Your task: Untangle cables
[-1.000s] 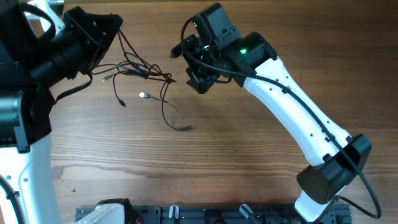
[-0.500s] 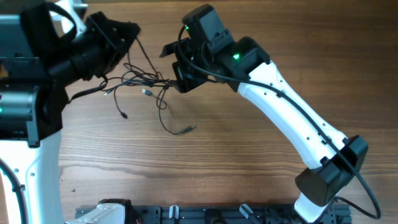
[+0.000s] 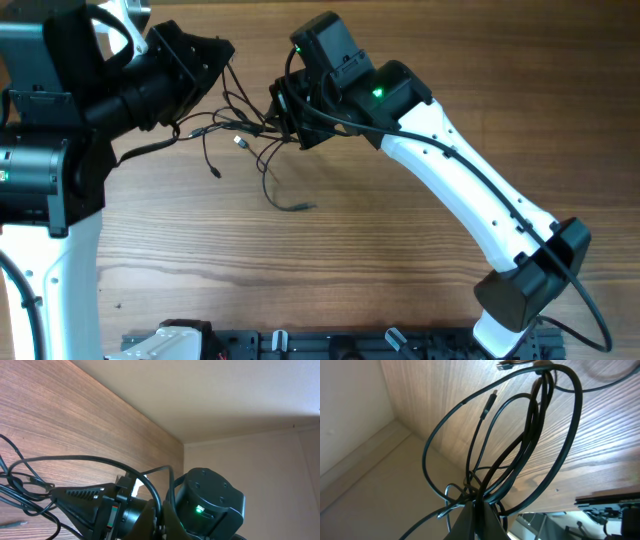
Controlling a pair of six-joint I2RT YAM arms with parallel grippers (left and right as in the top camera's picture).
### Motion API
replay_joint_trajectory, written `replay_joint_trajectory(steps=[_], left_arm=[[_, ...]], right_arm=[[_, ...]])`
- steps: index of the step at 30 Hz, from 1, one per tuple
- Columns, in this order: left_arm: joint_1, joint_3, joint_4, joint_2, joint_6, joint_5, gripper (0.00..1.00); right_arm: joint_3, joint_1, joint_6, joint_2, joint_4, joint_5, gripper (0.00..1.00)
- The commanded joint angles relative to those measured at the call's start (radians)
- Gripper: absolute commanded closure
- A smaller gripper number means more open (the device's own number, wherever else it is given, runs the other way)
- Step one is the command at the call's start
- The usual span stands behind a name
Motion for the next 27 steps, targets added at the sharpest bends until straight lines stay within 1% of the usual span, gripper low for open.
replay_joint_trajectory(steps=[1, 4, 5, 6, 7, 9, 11, 14, 16, 17, 20, 22, 27], left_arm=[[-0.004, 0.005, 0.007, 0.001, 0.02, -0.01, 0.96], [-0.004, 0.005, 0.007, 0.001, 0.02, -0.01, 0.96], [-0.004, 0.005, 0.006, 0.001, 0.021, -0.01, 0.96], [-0.004, 0.005, -0.003, 0.001, 0.025, -0.01, 0.96], [-0.004, 0.005, -0.027, 0.001, 0.047, -0.011, 0.96], [-0.004, 0.005, -0.061, 0.001, 0.054, -0.04, 0.96], [-0.004, 0.005, -0.097, 0.001, 0.054, -0.078, 0.96], [-0.004, 0.005, -0.108, 0.001, 0.054, -0.08, 0.96], [-0.004, 0.005, -0.113, 0.001, 0.054, -0.08, 0.96], [-0.004, 0.005, -0.118, 0.001, 0.054, -0.08, 0.96], [-0.004, 0.005, -0.126, 0.001, 0.055, -0.08, 0.96], [-0.004, 0.005, -0.138, 0.001, 0.074, -0.08, 0.96], [-0.004, 0.005, -0.169, 0.008, 0.125, -0.088, 0.96]], right_arm=[[0.0, 0.001, -0.003, 0.034, -0.007, 0.01, 0.96], [0.0, 0.004, -0.011, 0.035, -0.008, 0.03, 0.96], [0.0, 0.005, -0.037, 0.035, -0.007, 0.045, 0.96], [0.0, 0.005, -0.092, 0.035, 0.003, 0.065, 0.96], [0.0, 0.004, -0.158, 0.035, 0.035, 0.083, 0.96], [0.0, 0.003, -0.273, 0.034, 0.105, 0.114, 0.96], [0.004, 0.003, -0.47, 0.034, 0.203, 0.145, 0.96], [0.032, -0.003, -0.715, 0.033, 0.258, 0.194, 0.96], [0.047, -0.002, -0.942, 0.032, 0.315, 0.224, 0.96], [0.063, -0.002, -1.139, 0.032, 0.358, 0.247, 0.95], [0.087, -0.002, -1.308, 0.029, 0.396, 0.298, 0.96], [0.095, -0.002, -1.43, 0.01, 0.454, 0.384, 0.96], [0.095, -0.002, -1.578, -0.063, 0.559, 0.529, 0.96]])
